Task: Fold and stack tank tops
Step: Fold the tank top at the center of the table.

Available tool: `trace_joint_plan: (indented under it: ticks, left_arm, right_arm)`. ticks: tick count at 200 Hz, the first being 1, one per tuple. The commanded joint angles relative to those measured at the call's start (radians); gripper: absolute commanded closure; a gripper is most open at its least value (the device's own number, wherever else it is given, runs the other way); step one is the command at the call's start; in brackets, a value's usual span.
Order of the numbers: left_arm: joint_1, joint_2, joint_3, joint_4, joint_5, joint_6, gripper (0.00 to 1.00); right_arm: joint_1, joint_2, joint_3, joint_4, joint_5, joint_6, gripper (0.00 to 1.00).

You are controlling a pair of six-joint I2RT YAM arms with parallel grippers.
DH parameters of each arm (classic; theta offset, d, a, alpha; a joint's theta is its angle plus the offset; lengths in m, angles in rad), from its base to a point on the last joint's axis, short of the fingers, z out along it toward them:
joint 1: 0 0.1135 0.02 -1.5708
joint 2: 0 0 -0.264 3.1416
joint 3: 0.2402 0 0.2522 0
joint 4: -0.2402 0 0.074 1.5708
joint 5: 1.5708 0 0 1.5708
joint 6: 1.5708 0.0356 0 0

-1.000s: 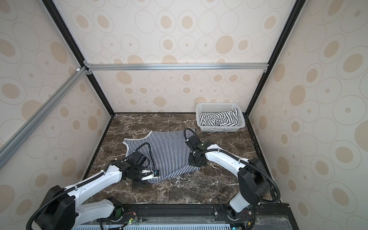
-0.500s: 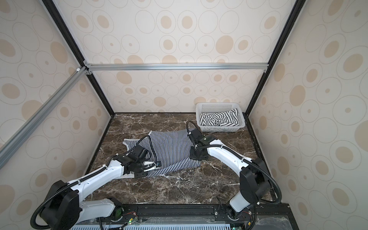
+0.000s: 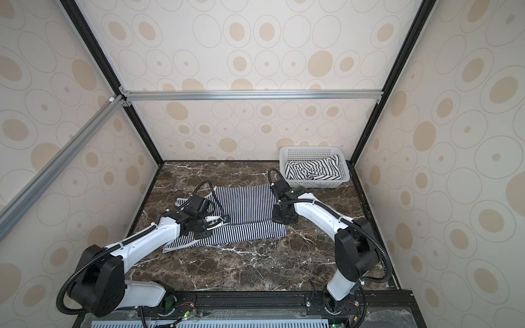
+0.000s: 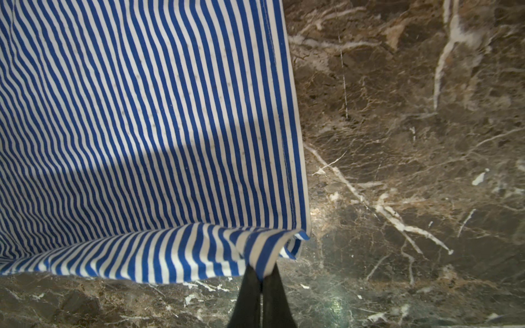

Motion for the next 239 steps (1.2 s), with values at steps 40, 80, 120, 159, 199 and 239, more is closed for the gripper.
trace_joint_plan:
  ticks: [40, 80, 120, 159, 199, 239]
  left_arm:
    - [0.022, 0.098, 0.092, 0.026, 0.012, 0.036, 0.86]
    - [0.023, 0.166, 0.12, 0.022, 0.022, 0.035, 0.85]
    - [0.023, 0.196, 0.123, 0.038, 0.023, 0.026, 0.83]
    - [0.036, 0.197, 0.12, 0.115, -0.029, -0.046, 0.72]
    - [0.08, 0.116, 0.096, 0.131, -0.03, -0.09, 0.62]
    - [0.151, -0.023, 0.02, -0.019, 0.061, -0.04, 0.6]
  right_arm:
    - [-0.036, 0.075, 0.05, -0.009, -0.001, -0.041, 1.0]
    - [-0.057, 0.107, 0.05, 0.002, -0.013, -0.054, 1.0]
    - [-0.062, 0.134, 0.054, 0.01, -0.018, -0.064, 0.93]
    - [-0.062, 0.124, 0.057, 0.004, -0.004, -0.066, 0.7]
    - [-0.058, 0.049, 0.001, 0.015, -0.007, -0.045, 0.63]
    - [-0.029, 0.002, -0.04, 0.028, -0.005, -0.031, 0.62]
